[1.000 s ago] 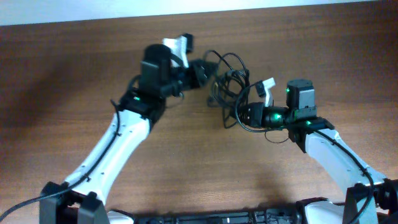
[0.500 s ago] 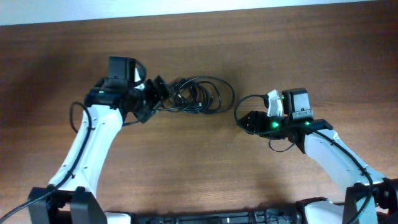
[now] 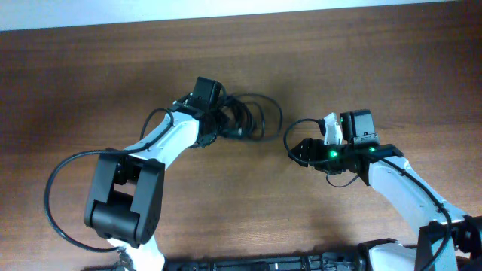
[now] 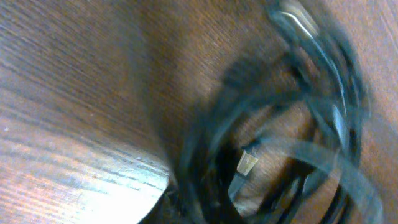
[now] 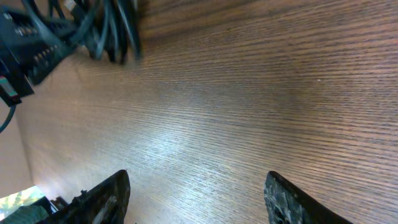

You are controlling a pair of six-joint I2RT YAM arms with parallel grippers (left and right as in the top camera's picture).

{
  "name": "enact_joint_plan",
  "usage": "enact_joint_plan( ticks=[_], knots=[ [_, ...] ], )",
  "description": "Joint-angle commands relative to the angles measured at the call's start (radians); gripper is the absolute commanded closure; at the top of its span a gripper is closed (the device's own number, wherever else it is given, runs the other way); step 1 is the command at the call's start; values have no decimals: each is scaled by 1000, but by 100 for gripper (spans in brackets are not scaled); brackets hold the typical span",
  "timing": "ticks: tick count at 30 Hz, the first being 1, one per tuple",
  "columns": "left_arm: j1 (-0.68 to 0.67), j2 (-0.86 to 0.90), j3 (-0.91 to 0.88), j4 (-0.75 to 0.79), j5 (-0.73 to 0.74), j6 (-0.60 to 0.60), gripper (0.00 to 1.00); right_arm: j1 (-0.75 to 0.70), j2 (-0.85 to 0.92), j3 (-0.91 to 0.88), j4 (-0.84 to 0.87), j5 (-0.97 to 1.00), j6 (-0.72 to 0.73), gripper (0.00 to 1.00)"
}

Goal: Untangle cables

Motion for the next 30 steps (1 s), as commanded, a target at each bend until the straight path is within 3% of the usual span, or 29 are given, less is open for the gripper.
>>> enact_joint_plan(
  ticks=[1,4,8,13,17,22,23,26,28,30],
  knots=[
    [2,38,2,-12,-20,5,100,5,-2,-2,-6,8,2,33],
    [13,-90,10,-17,13,50,100,5,-2,-2,-55,2,2,33],
    [15,-353,10,-19,-6,14,100,25,-2,-2,-31,-272,-2,32],
    [15,-397,9,-93,-46,11,100,255,-1,-2,153,-167,51,32],
    [15,-411,10,-97,13,-216,100,282,-1,-2,199,-143,63,27],
    [15,-569,10,-47,-26,-288,100,341,-1,-2,241,-258,97,27],
    [15,-594,10,-39,-37,-288,100,378,-1,-2,256,-215,139,27],
    [15,-624,10,-34,-40,-288,100,508,-1,-2,366,174,469,23],
    [15,-624,10,-34,-35,-288,100,578,2,-2,478,529,813,14],
    [15,-624,10,-34,-28,-288,100,608,23,-2,521,615,1032,14]
  ],
)
